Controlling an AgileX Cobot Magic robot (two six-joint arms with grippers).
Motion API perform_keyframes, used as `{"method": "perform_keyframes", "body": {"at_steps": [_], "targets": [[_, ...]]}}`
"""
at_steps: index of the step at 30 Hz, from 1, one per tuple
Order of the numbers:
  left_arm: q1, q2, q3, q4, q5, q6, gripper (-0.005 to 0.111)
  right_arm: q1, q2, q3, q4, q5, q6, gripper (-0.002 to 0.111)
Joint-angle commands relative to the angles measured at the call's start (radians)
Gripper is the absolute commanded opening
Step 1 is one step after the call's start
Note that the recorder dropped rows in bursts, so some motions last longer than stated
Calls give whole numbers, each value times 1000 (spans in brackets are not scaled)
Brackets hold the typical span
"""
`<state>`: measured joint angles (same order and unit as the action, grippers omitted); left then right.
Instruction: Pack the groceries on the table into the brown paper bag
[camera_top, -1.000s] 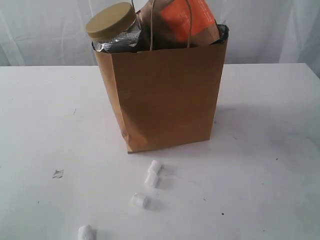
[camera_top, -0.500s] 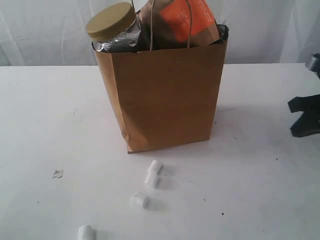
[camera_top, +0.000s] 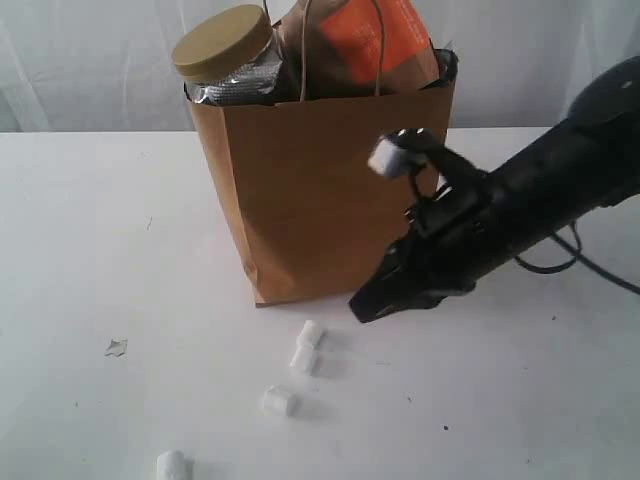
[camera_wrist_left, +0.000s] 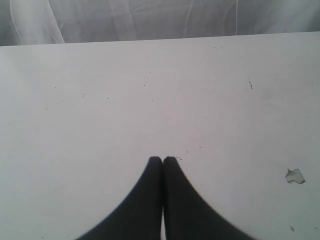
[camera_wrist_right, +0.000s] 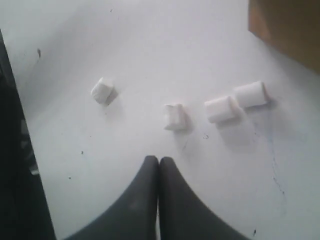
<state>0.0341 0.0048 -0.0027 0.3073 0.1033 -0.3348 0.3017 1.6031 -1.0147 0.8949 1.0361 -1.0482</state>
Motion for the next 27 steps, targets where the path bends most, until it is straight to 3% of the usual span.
{"method": "perform_keyframes", "body": {"at_steps": [1,7,9,14,19,21,27], "targets": [[1,-5,3,-1,-3,-2,0,131,-5,8,-90,-116,-35,0],[1,-5,3,-1,-3,-2,0,216,-5,9,-110,-134,-38,0],[1,-5,3,-1,-3,-2,0,262,-5,9,-112,-134,-51,5],[1,-5,3,-1,-3,-2,0,352,11,9,-178,-192,-38,33],[1,-5,3,-1,-3,-2,0,411,115,-12,-279,-280,130,56],[1,-5,3,-1,-3,-2,0,445,185,-71,-359,-292,249,59],[1,-5,3,-1,-3,-2,0,488,280,-221,-505,-303,340,59]]}}
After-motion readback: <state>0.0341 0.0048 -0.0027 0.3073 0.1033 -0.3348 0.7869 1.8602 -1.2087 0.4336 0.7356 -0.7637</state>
